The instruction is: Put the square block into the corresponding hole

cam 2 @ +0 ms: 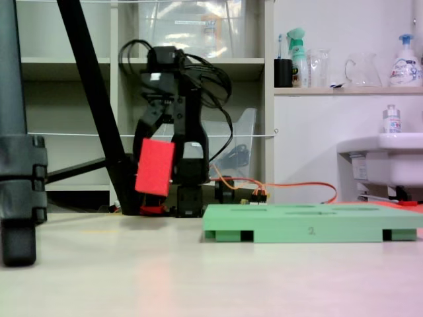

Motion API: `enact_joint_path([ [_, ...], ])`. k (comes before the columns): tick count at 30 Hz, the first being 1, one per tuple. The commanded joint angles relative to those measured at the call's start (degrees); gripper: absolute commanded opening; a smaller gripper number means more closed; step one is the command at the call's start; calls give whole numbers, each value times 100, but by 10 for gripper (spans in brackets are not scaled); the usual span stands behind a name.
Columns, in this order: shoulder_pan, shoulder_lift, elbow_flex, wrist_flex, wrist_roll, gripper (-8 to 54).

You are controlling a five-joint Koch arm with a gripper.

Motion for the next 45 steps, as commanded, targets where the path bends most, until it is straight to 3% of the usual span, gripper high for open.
enact_joint_path([
  [1,-633,378,-308,237,1169,167],
  [5,-1969,-185,-1230,202,1723,171],
  [11,-2549,-967,-2030,202,2039,171],
  [45,-2988,-2329,-2021,-211,2962,194],
])
